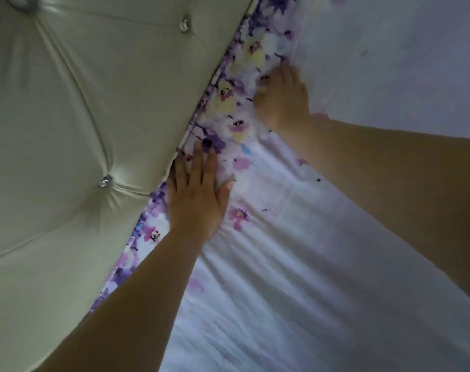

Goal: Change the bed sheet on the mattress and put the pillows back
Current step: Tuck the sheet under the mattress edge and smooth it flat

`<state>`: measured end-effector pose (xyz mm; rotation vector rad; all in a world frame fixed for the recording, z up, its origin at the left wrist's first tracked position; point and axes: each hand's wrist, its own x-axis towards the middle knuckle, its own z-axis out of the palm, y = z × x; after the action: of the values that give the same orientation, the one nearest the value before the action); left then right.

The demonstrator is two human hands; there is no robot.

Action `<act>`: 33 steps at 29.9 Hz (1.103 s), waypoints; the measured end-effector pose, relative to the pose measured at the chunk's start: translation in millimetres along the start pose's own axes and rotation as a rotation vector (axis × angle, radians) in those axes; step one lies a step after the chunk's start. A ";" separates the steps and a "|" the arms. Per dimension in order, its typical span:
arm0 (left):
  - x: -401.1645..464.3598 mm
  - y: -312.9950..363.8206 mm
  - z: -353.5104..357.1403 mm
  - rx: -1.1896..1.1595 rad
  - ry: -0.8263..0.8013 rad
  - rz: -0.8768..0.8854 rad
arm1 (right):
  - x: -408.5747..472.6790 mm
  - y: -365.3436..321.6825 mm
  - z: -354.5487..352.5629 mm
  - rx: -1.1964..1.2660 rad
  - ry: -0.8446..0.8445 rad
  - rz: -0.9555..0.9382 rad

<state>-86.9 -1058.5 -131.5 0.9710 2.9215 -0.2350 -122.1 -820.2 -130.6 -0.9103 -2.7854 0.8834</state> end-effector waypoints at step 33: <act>-284.4 -104.4 10.2 -0.206 -0.237 -0.410 | -301.9 111.8 -26.3 -0.224 0.053 -0.112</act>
<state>78.4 -1310.6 -100.2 0.2879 2.8183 -0.0565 189.8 -903.8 -140.6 -0.7812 -2.8970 0.5313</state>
